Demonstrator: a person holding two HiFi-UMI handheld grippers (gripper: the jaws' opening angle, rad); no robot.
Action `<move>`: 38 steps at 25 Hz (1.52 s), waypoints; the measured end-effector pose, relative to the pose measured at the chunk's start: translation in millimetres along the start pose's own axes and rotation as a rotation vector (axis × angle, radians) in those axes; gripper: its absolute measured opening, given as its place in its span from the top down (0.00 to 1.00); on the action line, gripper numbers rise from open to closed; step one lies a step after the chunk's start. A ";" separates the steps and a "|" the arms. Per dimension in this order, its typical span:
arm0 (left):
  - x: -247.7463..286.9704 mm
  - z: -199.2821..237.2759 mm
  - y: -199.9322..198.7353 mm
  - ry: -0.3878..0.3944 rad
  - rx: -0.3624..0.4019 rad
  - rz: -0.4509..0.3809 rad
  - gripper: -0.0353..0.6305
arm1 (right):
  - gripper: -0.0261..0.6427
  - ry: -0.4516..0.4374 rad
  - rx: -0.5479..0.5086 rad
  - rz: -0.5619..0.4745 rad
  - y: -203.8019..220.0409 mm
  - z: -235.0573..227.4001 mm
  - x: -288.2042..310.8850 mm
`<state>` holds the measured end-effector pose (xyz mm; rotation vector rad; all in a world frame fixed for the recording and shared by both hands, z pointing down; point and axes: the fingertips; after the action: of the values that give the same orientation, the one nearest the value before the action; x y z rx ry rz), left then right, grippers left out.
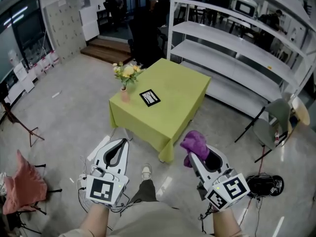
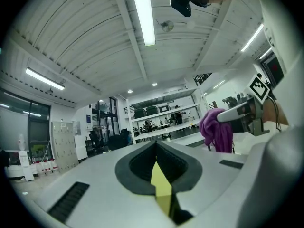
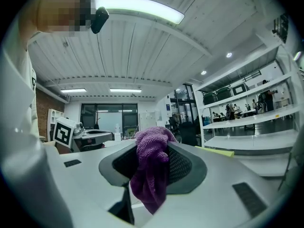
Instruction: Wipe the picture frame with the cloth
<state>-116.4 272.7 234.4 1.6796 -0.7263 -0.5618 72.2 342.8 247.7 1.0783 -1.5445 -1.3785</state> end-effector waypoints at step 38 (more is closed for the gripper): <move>325.8 244.7 150.0 0.185 -0.034 0.201 0.94 | 0.73 0.044 0.025 0.238 56.9 -139.3 424.6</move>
<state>-87.8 -149.8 330.6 1.5811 -0.7358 -0.2716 57.6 -100.7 325.5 0.9003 -1.6053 -1.1691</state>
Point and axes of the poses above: the fingertips, and each gripper's own axes: x forward along the fingers, z to its left, y out of its underside, and after that the axes turned 3 degrees about y, right-handed
